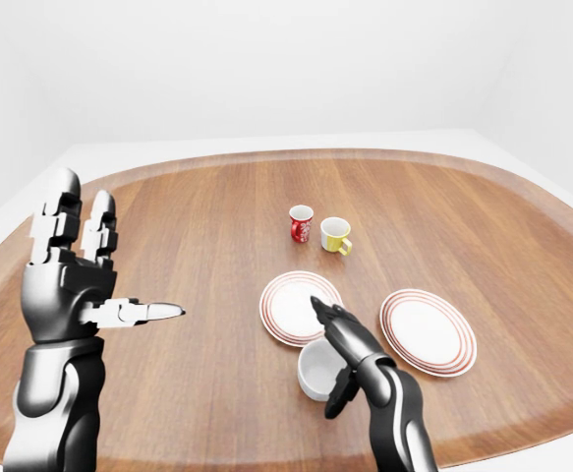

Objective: Put the white mug on the left plate.

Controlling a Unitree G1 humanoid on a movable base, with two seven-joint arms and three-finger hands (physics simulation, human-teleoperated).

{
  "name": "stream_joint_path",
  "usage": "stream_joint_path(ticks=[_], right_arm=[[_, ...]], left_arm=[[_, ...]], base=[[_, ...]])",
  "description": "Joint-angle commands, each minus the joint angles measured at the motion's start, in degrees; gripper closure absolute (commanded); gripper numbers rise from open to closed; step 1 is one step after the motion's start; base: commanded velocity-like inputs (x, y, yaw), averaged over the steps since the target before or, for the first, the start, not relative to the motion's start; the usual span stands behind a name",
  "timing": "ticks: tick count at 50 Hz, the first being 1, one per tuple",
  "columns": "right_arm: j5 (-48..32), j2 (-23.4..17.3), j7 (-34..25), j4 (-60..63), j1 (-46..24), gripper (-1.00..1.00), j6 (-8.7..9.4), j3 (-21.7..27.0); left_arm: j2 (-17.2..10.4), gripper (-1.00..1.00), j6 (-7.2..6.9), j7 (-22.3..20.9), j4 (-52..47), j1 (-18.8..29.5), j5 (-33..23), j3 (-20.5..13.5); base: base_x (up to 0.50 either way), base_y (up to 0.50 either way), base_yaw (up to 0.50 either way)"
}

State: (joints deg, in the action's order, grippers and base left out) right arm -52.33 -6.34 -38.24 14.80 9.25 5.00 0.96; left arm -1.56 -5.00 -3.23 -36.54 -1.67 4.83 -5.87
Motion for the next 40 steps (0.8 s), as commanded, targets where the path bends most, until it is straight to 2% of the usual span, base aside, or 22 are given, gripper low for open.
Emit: stream_joint_path(ticks=[1,40], right_arm=[[-1.81,-0.22,0.58,-1.97,-0.46,-1.00,0.00,0.10],[-4.38,-0.06,-0.27,-3.40,-3.22,-1.00,0.00,-1.29]], left_arm=[[0.04,-1.00,0.00,-0.05,0.01,-0.15,-0.03,0.04],[0.07,-1.00,0.00,0.02,-0.23,-0.08,-0.02,0.14]], base=[[0.00,0.00,0.00],[0.00,0.00,0.00]])
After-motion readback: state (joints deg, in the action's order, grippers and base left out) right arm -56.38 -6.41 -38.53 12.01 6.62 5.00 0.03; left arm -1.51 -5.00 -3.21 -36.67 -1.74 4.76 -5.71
